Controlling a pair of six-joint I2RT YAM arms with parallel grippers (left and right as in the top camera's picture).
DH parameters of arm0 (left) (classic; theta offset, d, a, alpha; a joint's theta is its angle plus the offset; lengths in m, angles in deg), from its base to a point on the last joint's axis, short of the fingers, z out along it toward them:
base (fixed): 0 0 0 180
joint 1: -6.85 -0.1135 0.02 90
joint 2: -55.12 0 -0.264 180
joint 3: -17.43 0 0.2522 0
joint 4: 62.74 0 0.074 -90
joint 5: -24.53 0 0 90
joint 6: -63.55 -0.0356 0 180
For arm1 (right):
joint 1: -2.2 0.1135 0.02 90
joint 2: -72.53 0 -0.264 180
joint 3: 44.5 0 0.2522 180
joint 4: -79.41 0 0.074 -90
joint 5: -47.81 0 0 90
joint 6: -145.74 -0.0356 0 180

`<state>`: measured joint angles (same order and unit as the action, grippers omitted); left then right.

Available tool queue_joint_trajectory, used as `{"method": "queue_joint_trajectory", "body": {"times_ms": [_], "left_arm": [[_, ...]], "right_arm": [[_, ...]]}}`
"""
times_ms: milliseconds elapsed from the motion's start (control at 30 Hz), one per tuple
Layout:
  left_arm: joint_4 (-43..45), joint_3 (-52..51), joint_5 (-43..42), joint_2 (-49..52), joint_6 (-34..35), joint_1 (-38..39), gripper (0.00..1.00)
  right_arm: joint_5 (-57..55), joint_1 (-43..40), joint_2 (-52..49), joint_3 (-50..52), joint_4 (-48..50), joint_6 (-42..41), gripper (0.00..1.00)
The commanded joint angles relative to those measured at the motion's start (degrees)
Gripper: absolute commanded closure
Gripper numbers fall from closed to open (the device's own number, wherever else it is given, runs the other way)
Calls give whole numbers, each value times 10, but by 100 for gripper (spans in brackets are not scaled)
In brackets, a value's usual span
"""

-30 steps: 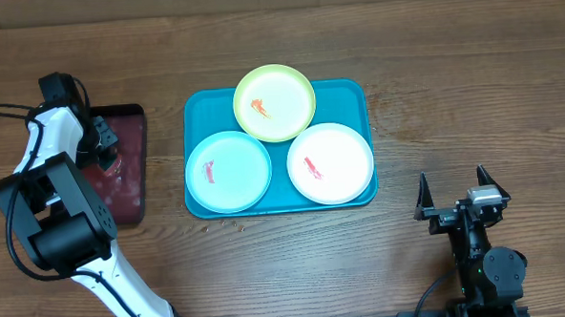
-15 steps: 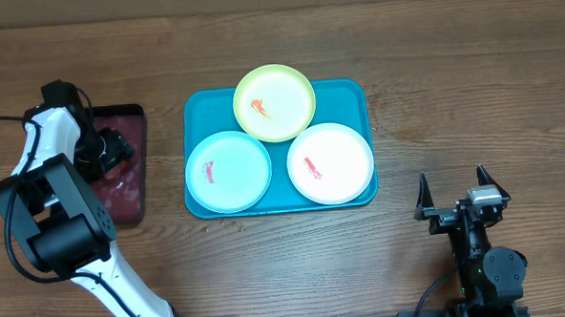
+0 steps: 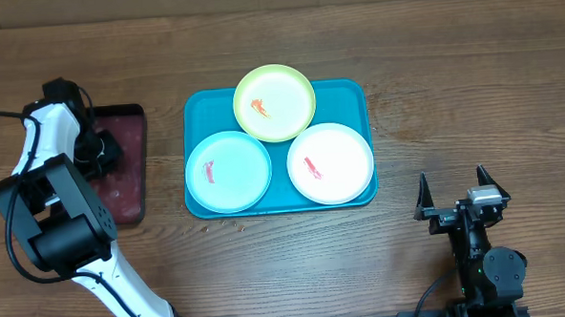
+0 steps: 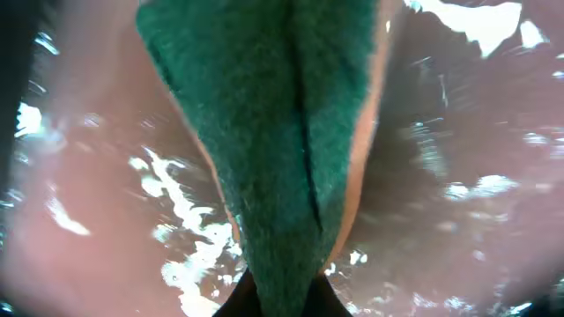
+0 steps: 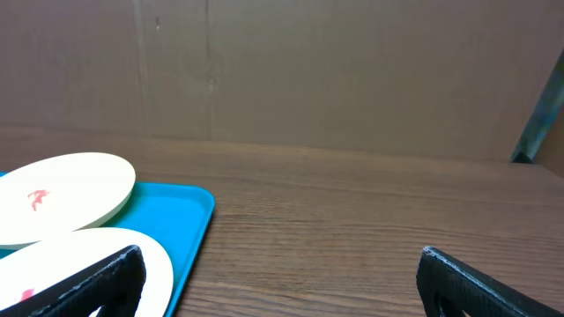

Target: Clean dirty plates on tray and stack at the side

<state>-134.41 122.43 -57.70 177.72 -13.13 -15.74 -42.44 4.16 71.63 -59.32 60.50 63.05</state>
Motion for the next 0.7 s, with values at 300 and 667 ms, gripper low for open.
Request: {"method": "queue_joint_trajectory", "body": {"times_ms": [300,667], "left_arm": [[47,24,16,4,0,1,0],[107,0,-1,6,6,1,32]], "right_arm": [[-1,-2,1,6,3,0,0],[-1,-2,1,6,3,0,0]]}}
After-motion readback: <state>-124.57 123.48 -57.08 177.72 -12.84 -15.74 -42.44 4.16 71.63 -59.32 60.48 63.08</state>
